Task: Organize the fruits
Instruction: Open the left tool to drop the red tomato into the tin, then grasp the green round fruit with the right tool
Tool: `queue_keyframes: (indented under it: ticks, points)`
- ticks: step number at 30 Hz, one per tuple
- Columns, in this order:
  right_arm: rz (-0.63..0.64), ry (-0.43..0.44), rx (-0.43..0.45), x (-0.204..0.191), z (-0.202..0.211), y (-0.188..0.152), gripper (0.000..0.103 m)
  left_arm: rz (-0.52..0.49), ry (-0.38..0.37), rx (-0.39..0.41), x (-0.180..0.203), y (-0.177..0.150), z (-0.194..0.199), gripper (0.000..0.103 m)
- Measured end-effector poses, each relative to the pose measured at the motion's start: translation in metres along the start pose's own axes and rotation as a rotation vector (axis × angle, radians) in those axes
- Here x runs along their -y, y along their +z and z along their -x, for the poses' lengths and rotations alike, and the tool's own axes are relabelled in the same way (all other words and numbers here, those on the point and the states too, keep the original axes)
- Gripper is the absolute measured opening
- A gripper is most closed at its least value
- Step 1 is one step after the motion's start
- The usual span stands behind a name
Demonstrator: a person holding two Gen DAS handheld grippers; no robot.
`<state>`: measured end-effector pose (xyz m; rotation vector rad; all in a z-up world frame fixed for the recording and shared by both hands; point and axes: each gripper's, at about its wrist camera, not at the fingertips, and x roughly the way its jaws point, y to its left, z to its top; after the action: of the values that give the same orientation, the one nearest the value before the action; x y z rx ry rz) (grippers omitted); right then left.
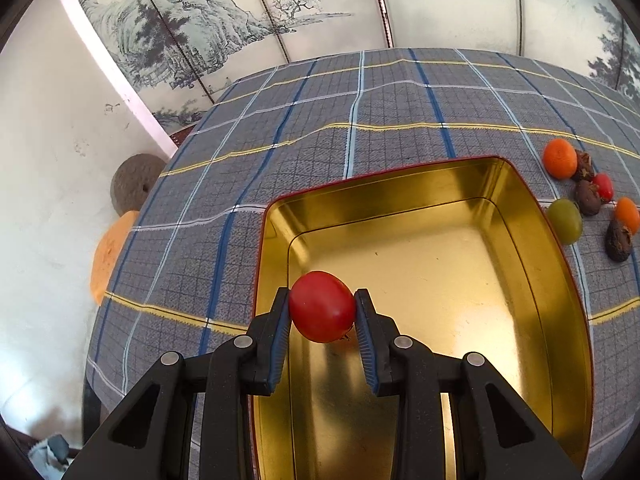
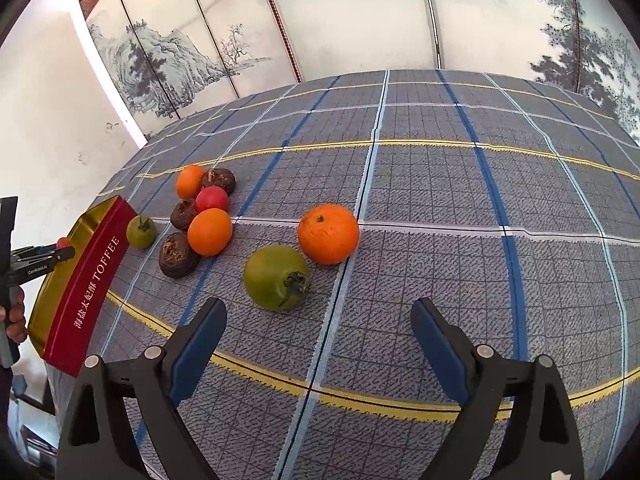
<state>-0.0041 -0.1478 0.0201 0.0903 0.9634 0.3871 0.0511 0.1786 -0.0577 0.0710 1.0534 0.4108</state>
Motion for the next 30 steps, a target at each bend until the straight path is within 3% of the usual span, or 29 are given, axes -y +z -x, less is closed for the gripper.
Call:
queue_keyframes:
  ticks: [11, 14, 19, 23, 30]
  points:
    - [0.001, -0.001, -0.006, -0.001, -0.001, 0.0, 0.093, 0.004, 0.021, -0.011, 0.0, 0.007, -0.011, 0.034]
    - [0.0, -0.001, -0.006, -0.001, -0.001, 0.0, 0.093, 0.015, 0.024, -0.007, -0.002, 0.008, -0.01, 0.049]
    - [0.0, -0.002, -0.006, -0.001, -0.001, 0.0, 0.094, 0.017, 0.028, 0.045, -0.002, 0.009, 0.001, 0.062]
    - [-0.003, -0.001, -0.002, 0.0, -0.001, 0.0, 0.094, 0.069, -0.047, 0.08, -0.007, 0.004, 0.019, 0.062]
    - [-0.013, 0.012, 0.019, 0.002, 0.003, -0.001, 0.094, 0.191, -0.189, 0.222, -0.009, -0.035, 0.082, 0.064]
